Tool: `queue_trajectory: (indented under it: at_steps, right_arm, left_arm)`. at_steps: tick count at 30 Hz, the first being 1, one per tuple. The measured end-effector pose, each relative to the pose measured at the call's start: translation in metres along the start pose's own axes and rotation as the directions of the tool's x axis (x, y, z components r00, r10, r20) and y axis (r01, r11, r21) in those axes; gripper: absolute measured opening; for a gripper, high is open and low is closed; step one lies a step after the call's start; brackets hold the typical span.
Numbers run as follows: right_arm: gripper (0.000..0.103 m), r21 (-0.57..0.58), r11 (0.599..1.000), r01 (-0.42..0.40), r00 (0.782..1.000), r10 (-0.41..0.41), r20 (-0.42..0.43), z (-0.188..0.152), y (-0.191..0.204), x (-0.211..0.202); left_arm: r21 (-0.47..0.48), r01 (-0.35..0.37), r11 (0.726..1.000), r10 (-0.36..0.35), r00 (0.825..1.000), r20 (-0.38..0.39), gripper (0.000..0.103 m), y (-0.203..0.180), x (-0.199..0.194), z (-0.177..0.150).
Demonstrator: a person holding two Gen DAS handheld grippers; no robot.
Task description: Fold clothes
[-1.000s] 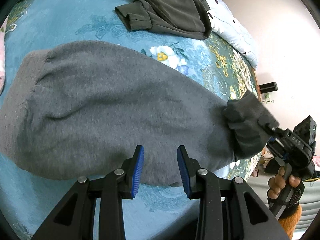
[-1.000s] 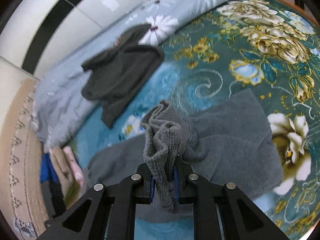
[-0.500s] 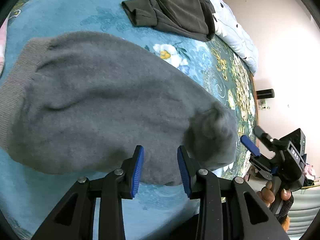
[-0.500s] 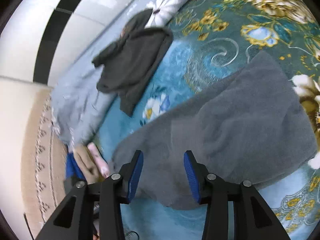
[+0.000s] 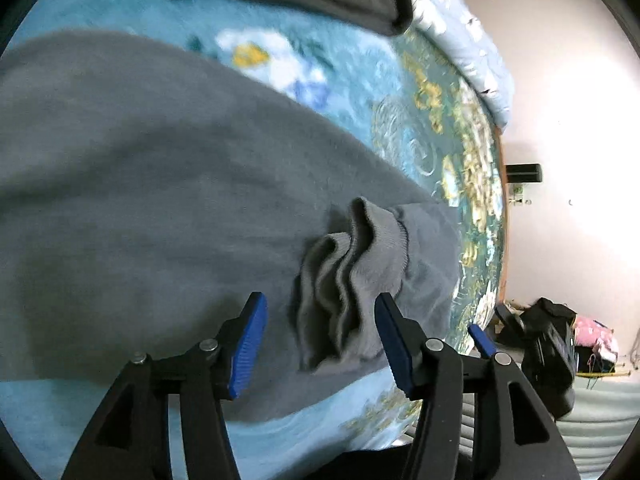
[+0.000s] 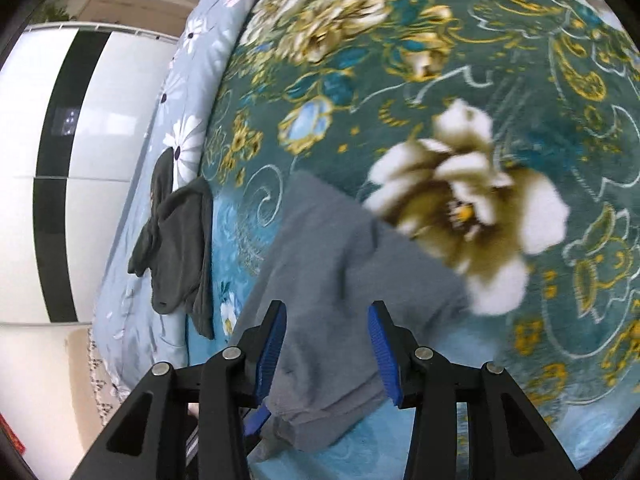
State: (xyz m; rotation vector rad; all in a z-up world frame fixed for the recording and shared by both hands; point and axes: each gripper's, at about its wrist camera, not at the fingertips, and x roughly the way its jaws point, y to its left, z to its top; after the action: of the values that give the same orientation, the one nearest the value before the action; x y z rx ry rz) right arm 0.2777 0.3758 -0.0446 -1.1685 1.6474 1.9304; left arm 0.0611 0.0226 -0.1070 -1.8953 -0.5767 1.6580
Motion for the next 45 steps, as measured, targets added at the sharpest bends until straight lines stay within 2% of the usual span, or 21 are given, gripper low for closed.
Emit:
queue_trajectory:
  at_steps: [3, 6, 9, 10, 11, 13, 15, 16, 18, 19, 21, 23, 25, 26, 28, 30, 32, 37, 45]
  right_arm:
    - [0.046, -0.035, 0.999, -0.008, 0.999, 0.007, -0.039, 0.012, -0.008, -0.008]
    - [0.046, -0.14, 0.989, 0.037, 0.998, -0.044, -0.047, 0.02, -0.009, -0.015]
    - [0.046, -0.212, 0.976, 0.044, 0.997, -0.057, -0.056, 0.02, -0.011, -0.01]
    - [0.046, -0.238, 0.97, 0.039, 0.997, -0.054, -0.059, 0.018, -0.01, -0.006]
    - [0.046, -0.255, 0.966, 0.032, 0.997, -0.049, -0.062, 0.016, -0.01, -0.002]
    - [0.046, -0.273, 0.962, 0.017, 0.997, -0.037, -0.067, 0.012, -0.011, 0.006]
    - [0.046, -0.295, 0.955, 0.005, 0.997, -0.026, -0.069, 0.009, -0.01, 0.013]
    - [0.046, -0.307, 0.952, 0.0, 0.997, -0.022, -0.069, 0.008, -0.008, 0.017]
    - [0.046, -0.346, 0.938, -0.012, 0.999, -0.007, -0.052, 0.005, -0.003, 0.017]
    - [0.046, -0.367, 0.93, -0.018, 0.999, 0.004, -0.041, 0.005, 0.0, 0.014]
    - [0.046, -0.406, 0.913, -0.04, 0.999, 0.033, -0.024, 0.003, 0.004, 0.011]
    - [0.046, -0.423, 0.905, -0.046, 0.999, 0.039, -0.025, 0.001, 0.006, 0.017]
    - [0.046, -0.438, 0.898, -0.048, 0.999, 0.037, -0.033, -0.002, 0.008, 0.025]
    - [0.046, -0.447, 0.893, -0.047, 0.999, 0.033, -0.039, -0.004, 0.007, 0.029]
    - [0.046, -0.468, 0.882, -0.055, 0.998, 0.036, -0.05, -0.008, 0.005, 0.035]
    - [0.046, -0.479, 0.877, -0.043, 0.998, 0.021, -0.052, -0.011, -0.002, 0.04]
    - [0.046, -0.475, 0.88, -0.025, 0.998, -0.002, -0.056, -0.013, -0.01, 0.046]
    - [0.046, -0.496, 0.869, -0.004, 0.999, -0.019, -0.041, -0.017, -0.013, 0.05]
    - [0.046, -0.505, 0.863, 0.007, 0.999, -0.024, -0.026, -0.02, -0.019, 0.054]
  left_arm:
    - [-0.042, 0.015, 0.999, -0.016, 1.0, -0.021, 0.057, -0.002, 0.019, 0.005]
    - [-0.066, 0.039, 0.997, -0.04, 0.999, -0.021, 0.057, -0.006, 0.028, 0.006]
    - [-0.062, 0.004, 0.998, -0.004, 1.0, -0.006, 0.055, -0.01, 0.032, 0.006]
    - [-0.063, -0.011, 0.998, 0.011, 1.0, 0.002, 0.049, -0.011, 0.032, 0.006]
    - [-0.063, -0.026, 0.998, 0.027, 1.0, 0.01, 0.034, -0.012, 0.032, 0.006]
    - [-0.065, -0.056, 0.996, 0.058, 0.998, 0.026, 0.02, -0.014, 0.032, 0.006]
    - [0.0, -0.094, 0.996, 0.094, 0.994, 0.048, 0.015, -0.027, 0.027, 0.005]
    - [0.072, -0.11, 0.991, 0.105, 0.992, 0.075, 0.013, -0.04, 0.02, 0.004]
    - [0.243, -0.073, 0.967, 0.038, 0.988, 0.149, 0.013, -0.072, -0.007, -0.007]
    - [0.328, -0.054, 0.943, -0.006, 0.984, 0.181, 0.013, -0.088, -0.021, -0.013]
    - [0.385, -0.055, 0.921, -0.036, 0.974, 0.224, 0.013, -0.098, -0.039, -0.018]
    - [0.334, -0.103, 0.937, 0.033, 0.978, 0.208, 0.013, -0.087, -0.031, -0.01]
    - [0.232, -0.186, 0.955, 0.149, 0.975, 0.168, 0.013, -0.059, -0.008, 0.004]
    - [0.18, -0.201, 0.963, 0.176, 0.974, 0.144, 0.013, -0.044, 0.002, 0.007]
    - [0.069, -0.115, 0.991, 0.106, 0.986, 0.127, 0.013, -0.019, 0.006, 0.007]
    - [0.012, -0.05, 0.999, 0.048, 0.99, 0.133, 0.014, -0.008, 0.002, 0.006]
    - [0.022, -0.057, 0.998, 0.054, 0.99, 0.132, 0.014, -0.008, 0.002, 0.005]
    - [0.113, -0.141, 0.984, 0.124, 0.982, 0.145, 0.014, -0.02, 0.007, 0.0]
    - [0.129, -0.183, 0.975, 0.166, 0.977, 0.133, 0.018, -0.009, 0.007, 0.005]
